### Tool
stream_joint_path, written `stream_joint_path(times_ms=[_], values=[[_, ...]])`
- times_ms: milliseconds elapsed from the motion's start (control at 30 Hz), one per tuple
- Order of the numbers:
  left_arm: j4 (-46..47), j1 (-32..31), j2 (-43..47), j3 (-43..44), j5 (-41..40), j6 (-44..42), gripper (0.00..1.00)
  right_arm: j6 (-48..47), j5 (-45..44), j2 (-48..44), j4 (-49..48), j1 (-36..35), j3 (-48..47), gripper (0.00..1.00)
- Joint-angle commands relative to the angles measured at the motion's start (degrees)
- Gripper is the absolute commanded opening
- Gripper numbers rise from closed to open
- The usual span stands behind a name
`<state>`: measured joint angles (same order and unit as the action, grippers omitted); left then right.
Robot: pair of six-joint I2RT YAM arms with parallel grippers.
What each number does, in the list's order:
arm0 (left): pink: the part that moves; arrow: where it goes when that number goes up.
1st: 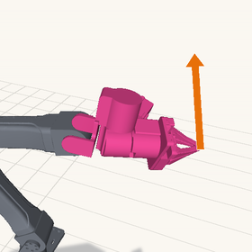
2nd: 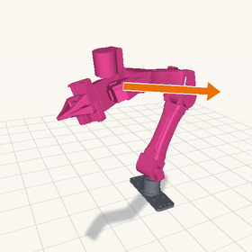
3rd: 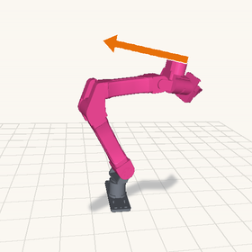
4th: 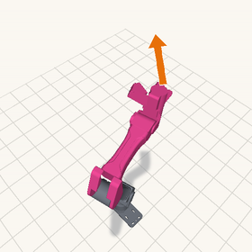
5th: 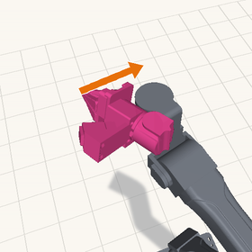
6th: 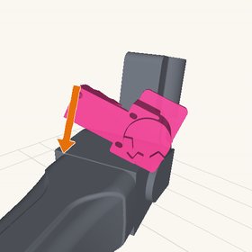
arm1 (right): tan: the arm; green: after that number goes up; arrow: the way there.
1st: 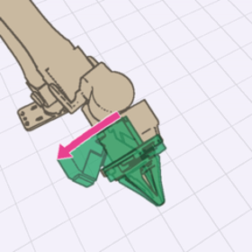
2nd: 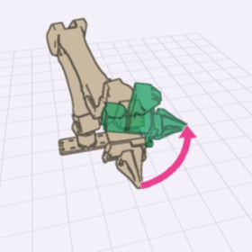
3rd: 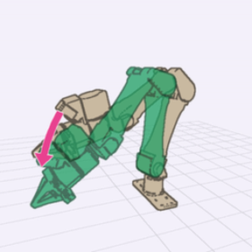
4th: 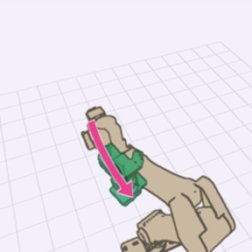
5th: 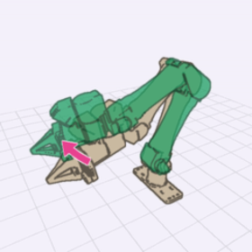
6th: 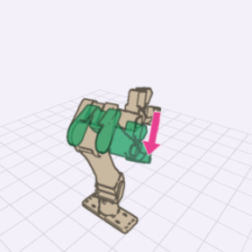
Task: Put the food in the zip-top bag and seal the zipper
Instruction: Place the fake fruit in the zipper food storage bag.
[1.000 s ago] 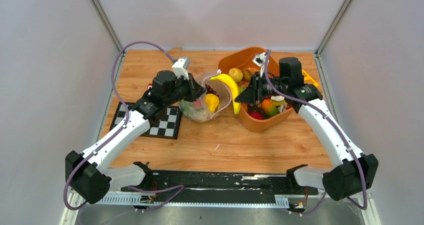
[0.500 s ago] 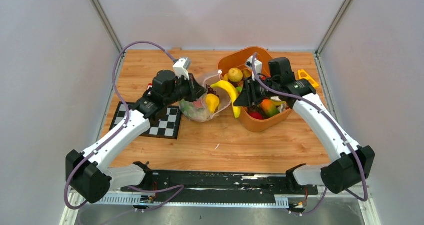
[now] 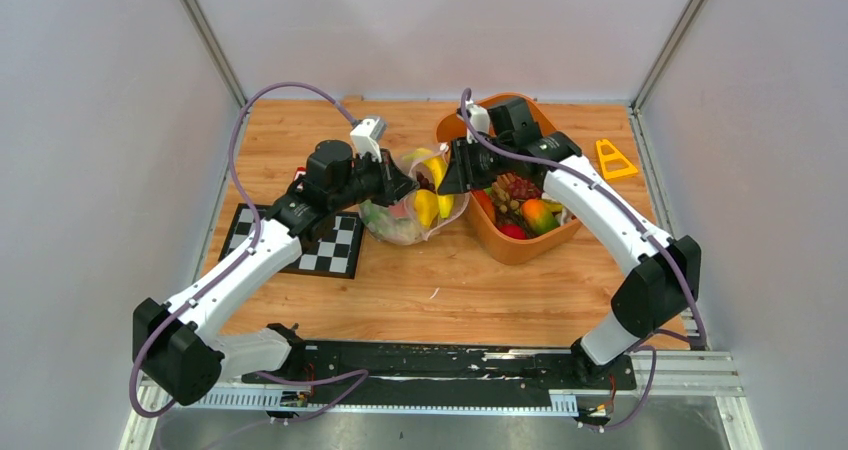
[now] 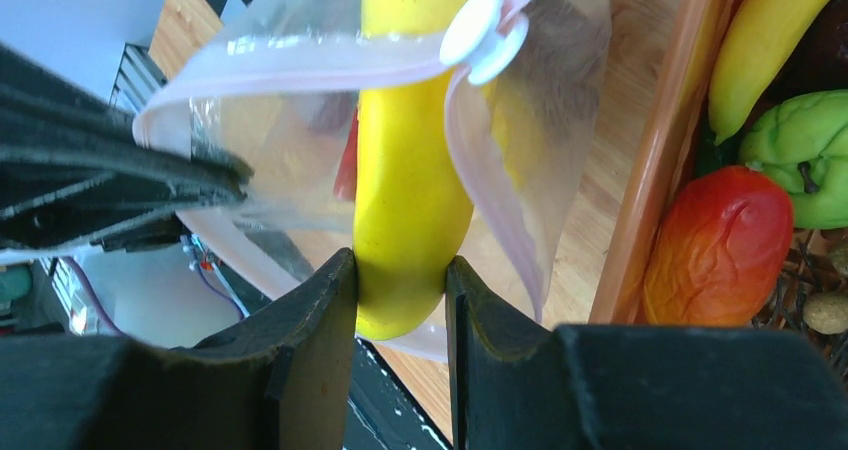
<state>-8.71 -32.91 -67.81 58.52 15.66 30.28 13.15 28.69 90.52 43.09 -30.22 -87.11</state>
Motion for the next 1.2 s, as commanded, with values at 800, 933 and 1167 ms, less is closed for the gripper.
stream_joint_path(times_ms=[800, 933, 1167], values=[[2.2, -0.1, 1.7, 0.4, -3.0, -0.5, 0.0, 0.7, -9.9, -14.6, -20.6, -5.8, 8.4, 0.72], [1.4, -0.1, 2.3, 0.4, -4.7, -0.9, 0.0, 0.8, -18.9, -21.4, -23.2, -3.8, 14.5, 0.65], [-2.1, -0.1, 5.4, 0.8, -13.2, -2.6, 0.0, -1.9, -9.8, -24.9, -19.6, -0.6, 20.7, 0.3]])
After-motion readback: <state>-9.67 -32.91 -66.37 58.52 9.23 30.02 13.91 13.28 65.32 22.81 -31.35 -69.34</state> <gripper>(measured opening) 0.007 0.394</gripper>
